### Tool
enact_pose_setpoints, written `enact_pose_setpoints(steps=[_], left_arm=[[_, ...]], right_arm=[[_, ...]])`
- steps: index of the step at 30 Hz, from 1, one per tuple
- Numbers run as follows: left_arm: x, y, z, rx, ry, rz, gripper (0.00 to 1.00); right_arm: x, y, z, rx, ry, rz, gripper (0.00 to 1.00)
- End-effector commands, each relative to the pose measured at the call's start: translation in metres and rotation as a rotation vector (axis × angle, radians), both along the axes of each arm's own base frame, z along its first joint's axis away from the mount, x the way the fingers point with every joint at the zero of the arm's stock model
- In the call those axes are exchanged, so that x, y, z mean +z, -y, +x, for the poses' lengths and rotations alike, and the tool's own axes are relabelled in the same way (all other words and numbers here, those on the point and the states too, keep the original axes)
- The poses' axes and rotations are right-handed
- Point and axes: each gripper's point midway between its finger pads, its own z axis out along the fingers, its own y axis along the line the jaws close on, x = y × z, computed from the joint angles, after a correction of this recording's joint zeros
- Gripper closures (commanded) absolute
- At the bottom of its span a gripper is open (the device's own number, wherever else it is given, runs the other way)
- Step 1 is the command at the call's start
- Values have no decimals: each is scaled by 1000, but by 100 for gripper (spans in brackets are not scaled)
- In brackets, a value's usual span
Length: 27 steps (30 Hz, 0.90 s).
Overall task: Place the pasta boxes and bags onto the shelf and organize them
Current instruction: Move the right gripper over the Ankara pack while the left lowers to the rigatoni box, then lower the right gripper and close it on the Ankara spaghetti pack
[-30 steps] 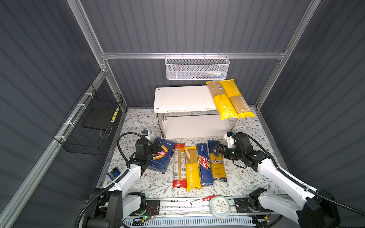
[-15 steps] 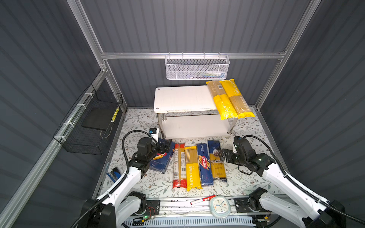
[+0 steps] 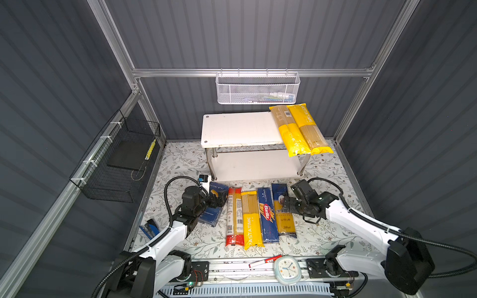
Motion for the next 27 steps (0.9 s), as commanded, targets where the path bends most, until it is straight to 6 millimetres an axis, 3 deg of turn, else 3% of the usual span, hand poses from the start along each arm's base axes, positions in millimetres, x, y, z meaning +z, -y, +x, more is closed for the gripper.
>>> enact_pose_setpoints(steps=[1, 18, 24, 27], left_arm=[[1, 3, 1, -9, 0, -15, 0], [0, 2, -2, -9, 8, -20, 0], [3, 5, -3, -23, 10, -35, 0], [4, 3, -4, -14, 16, -34, 0]], right_arm=[[-1, -16, 8, 43, 20, 19, 1], [-45, -15, -8, 43, -22, -39, 1], [-47, -19, -7, 48, 10, -62, 1], [-51, 1, -15, 15, -35, -164, 1]])
